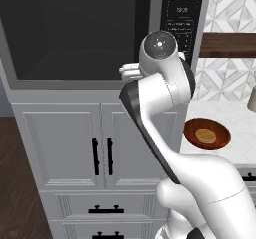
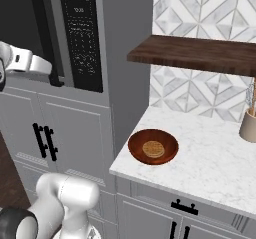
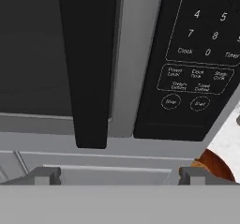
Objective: Open the microwave, place the bowl with waffle inside the microwave, then close the microwave door and turn it on.
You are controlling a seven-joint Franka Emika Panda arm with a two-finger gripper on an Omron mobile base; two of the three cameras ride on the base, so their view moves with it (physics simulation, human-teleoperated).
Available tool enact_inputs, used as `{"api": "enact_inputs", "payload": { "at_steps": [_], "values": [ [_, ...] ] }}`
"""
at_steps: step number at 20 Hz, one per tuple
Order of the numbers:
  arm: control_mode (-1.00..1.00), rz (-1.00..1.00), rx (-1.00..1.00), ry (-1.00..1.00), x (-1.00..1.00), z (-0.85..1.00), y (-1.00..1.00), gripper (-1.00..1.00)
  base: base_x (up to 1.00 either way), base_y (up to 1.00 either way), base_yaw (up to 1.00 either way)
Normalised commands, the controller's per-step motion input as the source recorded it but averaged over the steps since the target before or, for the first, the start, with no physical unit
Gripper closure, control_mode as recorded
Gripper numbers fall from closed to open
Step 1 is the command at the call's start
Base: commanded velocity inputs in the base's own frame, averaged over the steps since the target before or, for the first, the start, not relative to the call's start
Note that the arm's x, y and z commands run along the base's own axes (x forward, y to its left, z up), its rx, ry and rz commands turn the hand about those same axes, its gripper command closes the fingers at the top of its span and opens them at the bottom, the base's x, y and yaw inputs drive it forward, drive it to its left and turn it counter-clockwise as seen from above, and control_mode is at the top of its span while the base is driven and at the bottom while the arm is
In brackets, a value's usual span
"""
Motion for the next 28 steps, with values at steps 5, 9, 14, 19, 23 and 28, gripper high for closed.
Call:
{"api": "enact_inputs", "payload": {
  "at_steps": [5, 9, 14, 19, 23, 28],
  "values": [
    [-1.00, 0.00, 0.00, -0.02, 0.50, -0.04, 0.01, -1.00, 0.00, 0.00, 0.00],
    [-1.00, 0.00, -0.01, -0.11, 0.34, -0.19, 0.11, -1.00, 0.00, 0.00, 0.00],
    [-1.00, 0.00, -0.02, -0.12, 0.38, -0.20, 0.19, -1.00, 0.00, 0.00, 0.00],
    [-1.00, 0.00, 0.00, -0.01, 0.33, -0.14, 0.00, -1.00, 0.00, 0.00, 0.00],
    [-1.00, 0.00, 0.00, -0.01, 0.42, -0.19, 0.01, -1.00, 0.00, 0.00, 0.00],
    [-1.00, 0.00, 0.00, -0.07, 0.55, -0.32, 0.00, -1.00, 0.00, 0.00, 0.00]
  ]
}}
